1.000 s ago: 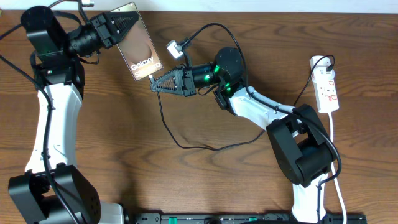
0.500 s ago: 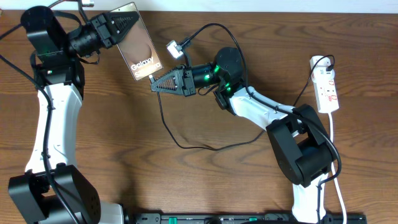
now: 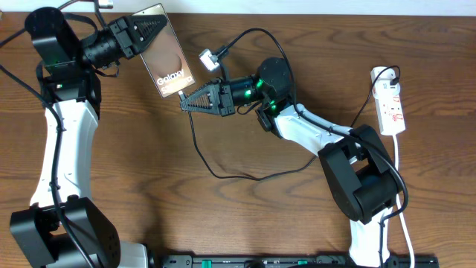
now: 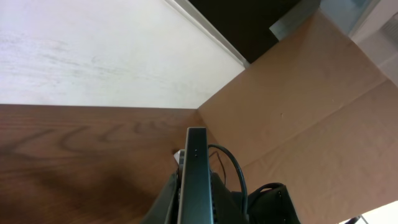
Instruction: Plug charger to phone and switch on socket
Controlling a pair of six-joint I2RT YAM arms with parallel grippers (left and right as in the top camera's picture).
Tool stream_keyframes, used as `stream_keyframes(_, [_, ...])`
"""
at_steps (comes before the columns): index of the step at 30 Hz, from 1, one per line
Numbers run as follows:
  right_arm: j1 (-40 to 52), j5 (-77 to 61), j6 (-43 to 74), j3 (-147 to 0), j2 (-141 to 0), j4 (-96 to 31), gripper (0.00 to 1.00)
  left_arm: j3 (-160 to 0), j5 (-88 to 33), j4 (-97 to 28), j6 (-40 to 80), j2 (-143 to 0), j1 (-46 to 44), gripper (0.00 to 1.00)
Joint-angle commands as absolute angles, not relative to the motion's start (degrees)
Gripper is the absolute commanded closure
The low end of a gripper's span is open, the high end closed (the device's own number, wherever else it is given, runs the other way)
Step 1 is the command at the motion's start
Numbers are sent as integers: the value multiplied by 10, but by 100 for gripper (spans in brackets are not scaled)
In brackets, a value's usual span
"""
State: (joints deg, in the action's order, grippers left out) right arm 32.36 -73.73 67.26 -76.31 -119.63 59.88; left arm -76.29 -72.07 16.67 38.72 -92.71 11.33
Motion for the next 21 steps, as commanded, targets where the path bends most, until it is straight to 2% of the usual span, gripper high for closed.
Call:
stream_keyframes(1, [312,-646,677,-777,-1193,611,99,-763,-791,160,379,-925,101,93])
stream_keyframes(21, [312,-625,727,-777,-1193,633,99,-763,-804,160,366,-925,101,93])
